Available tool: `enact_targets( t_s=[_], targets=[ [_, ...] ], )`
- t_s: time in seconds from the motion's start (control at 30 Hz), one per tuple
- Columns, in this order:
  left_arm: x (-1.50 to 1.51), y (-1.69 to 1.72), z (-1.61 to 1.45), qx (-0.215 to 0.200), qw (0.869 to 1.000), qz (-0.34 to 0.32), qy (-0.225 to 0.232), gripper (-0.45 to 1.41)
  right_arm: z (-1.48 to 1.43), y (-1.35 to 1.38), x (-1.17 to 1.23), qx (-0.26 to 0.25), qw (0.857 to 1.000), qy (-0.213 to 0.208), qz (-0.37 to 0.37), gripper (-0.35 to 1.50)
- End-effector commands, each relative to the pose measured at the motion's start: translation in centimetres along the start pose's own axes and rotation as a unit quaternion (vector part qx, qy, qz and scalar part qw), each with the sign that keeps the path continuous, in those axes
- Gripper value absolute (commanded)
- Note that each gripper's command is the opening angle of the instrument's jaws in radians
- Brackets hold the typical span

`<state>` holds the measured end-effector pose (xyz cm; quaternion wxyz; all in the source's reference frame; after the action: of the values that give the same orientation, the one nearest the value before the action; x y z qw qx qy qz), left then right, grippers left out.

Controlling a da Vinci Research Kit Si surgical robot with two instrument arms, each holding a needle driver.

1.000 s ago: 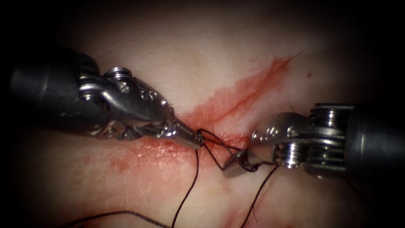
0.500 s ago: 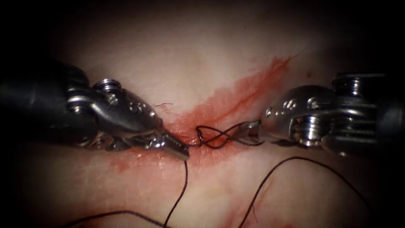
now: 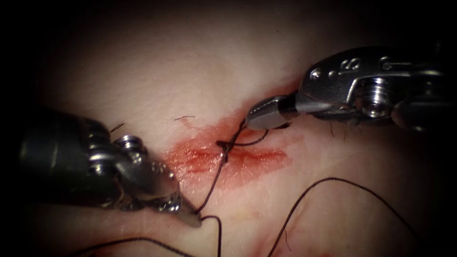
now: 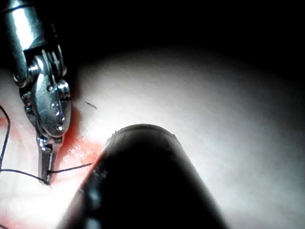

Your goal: Wound Closure

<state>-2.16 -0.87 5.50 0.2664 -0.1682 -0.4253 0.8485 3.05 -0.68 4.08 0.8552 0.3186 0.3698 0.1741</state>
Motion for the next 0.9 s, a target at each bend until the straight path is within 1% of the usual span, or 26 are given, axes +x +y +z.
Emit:
enact_targets(
  t_s=[0.03,0.1,0.23,0.4,0.5,0.53,0.57,0.63,0.67,0.77,0.83,0.9],
  targets=[
    [0.03,-0.02,0.05,-0.001,1.0,0.002,-0.002,-0.45,0.08,0.1,0.06,-0.002,1.0,0.003,0.0,-0.35],
    [0.03,-0.02,0.05,-0.003,1.0,0.001,-0.005,-0.45,0.11,0.15,0.06,-0.004,1.0,0.007,0.001,-0.35],
    [-0.01,0.01,0.04,-0.007,1.0,-0.001,-0.011,-0.45,0.17,0.33,0.02,-0.015,1.0,0.026,0.005,-0.35],
    [-0.08,0.12,0.07,-0.019,0.999,-0.001,-0.028,-0.45,0.27,0.58,-0.05,-0.038,0.999,0.031,0.01,-0.35],
    [-0.1,0.24,0.11,-0.037,0.999,0.002,-0.037,-0.45,0.35,0.71,-0.12,-0.045,0.998,0.033,0.006,-0.35],
    [-0.1,0.36,0.16,-0.062,0.997,0.006,-0.039,-0.45,0.41,0.81,-0.17,-0.052,0.998,0.037,0.006,-0.35],
    [-0.1,0.36,0.16,-0.062,0.997,0.006,-0.039,-0.45,0.41,0.81,-0.17,-0.052,0.998,0.037,0.006,-0.35],
    [-0.09,0.51,0.26,-0.087,0.995,0.01,-0.047,-0.45,0.45,0.92,-0.18,-0.058,0.998,0.037,0.008,-0.35],
    [-0.09,0.51,0.26,-0.087,0.995,0.01,-0.047,-0.45,0.45,0.92,-0.18,-0.058,0.998,0.037,0.008,-0.35],
    [-0.11,0.67,0.39,-0.113,0.992,0.018,-0.061,-0.45,0.47,1.01,-0.17,-0.061,0.997,0.041,0.012,-0.35],
    [-0.12,0.7,0.41,-0.115,0.991,0.021,-0.063,-0.45,0.47,1.02,-0.16,-0.062,0.997,0.042,0.013,-0.35],
    [-0.13,0.8,0.52,-0.129,0.989,0.025,-0.073,-0.45,0.48,1.05,-0.15,-0.063,0.997,0.042,0.014,-0.35]
  ],
)
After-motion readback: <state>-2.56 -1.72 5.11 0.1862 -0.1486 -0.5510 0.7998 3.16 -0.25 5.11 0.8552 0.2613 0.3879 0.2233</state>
